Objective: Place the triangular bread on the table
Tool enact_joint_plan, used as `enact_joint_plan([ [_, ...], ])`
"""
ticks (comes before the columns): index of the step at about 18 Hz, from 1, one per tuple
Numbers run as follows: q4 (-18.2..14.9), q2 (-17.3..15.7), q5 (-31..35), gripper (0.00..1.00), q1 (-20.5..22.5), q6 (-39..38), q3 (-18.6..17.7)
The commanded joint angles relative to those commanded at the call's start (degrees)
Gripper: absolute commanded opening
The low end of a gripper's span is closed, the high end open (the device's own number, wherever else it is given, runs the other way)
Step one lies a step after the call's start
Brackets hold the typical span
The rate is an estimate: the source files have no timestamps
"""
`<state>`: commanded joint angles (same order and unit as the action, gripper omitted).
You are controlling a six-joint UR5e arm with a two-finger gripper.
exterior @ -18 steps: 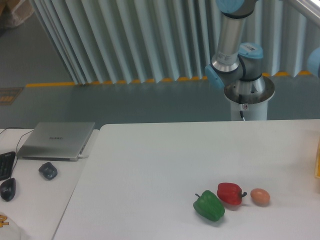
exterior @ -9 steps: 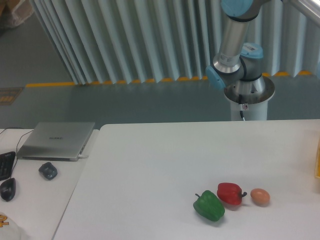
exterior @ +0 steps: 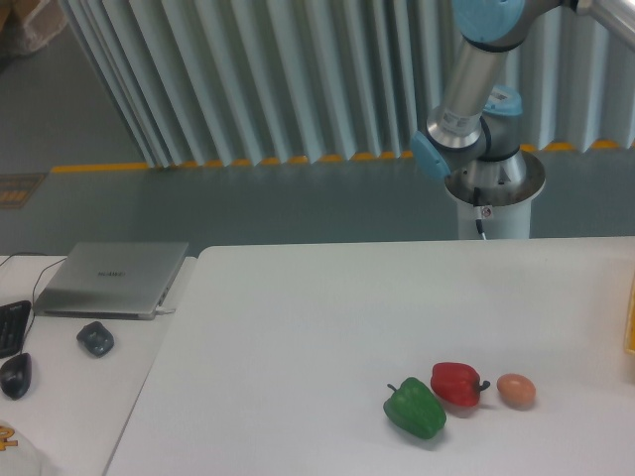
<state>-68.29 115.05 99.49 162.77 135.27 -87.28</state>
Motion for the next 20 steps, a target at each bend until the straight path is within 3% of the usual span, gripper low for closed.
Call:
enact_joint_plan([
  [10, 0.00, 1.05, 0.00, 0.98, -0.09, -0.18, 0.09],
  [16, 0.00, 1.32, 0.00, 0.78, 0.09, -0.18, 0.18],
  [20, 0.00, 1.67, 0.00, 0.77, 0.18, -0.09, 0.18],
])
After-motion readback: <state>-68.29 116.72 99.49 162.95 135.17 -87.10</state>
